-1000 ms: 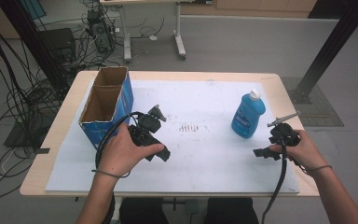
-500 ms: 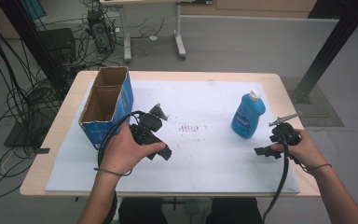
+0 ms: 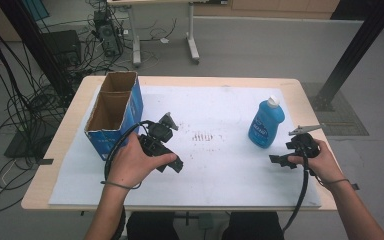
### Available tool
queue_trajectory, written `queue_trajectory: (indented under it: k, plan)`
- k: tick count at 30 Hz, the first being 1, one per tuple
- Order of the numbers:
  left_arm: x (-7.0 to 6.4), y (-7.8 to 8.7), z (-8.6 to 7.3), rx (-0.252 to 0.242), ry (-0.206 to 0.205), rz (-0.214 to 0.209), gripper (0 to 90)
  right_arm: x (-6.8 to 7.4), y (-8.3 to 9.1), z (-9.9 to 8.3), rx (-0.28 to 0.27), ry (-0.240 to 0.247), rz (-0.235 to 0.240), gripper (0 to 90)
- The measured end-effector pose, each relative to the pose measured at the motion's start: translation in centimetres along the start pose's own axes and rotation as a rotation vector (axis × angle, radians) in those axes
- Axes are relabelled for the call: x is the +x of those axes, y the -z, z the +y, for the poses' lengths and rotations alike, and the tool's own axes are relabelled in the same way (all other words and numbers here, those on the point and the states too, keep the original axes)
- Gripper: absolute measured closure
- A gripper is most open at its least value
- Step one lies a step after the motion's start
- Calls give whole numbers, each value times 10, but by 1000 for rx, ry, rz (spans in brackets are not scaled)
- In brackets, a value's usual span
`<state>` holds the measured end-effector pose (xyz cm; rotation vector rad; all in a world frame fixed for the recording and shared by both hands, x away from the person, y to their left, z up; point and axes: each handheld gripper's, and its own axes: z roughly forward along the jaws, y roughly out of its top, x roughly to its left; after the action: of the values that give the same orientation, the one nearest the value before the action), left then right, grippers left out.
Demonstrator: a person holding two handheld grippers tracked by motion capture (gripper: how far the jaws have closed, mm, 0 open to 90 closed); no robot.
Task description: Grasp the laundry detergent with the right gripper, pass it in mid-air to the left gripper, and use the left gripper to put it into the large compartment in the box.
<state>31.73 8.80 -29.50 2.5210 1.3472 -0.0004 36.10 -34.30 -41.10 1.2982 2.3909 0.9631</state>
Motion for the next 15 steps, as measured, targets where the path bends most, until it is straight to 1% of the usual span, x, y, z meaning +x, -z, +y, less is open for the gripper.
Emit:
queue_trajectory:
  k: [1, 2, 6, 8, 9, 10, 11, 15]
  plan:
    - [0, 0, 0, 1, 1, 1, 91, -1, -1, -1, -23, -3, 4, 64]
    - [0, 0, 0, -1, 3, 0, 91, -1, -1, -1, -23, -3, 4, 64]
    - [0, 0, -1, -5, 7, -1, 91, -2, -2, -3, -77, -7, 1, 62]
    - [0, -1, -2, -4, 7, -3, 91, -3, -3, -3, -96, -14, 9, 54]
    - [-1, -1, -2, -5, 8, -2, 91, -3, -3, -3, -123, -13, 6, 54]
    - [-1, -1, -2, -3, 6, -3, 91, -3, -3, -3, -123, -13, 6, 54]
    - [-1, -1, -3, -3, 6, -4, 91, -4, -4, -4, -140, -4, 10, 53]
    - [-1, -1, -3, -4, 12, -4, 91, -4, -6, -4, -146, -3, 6, 49]
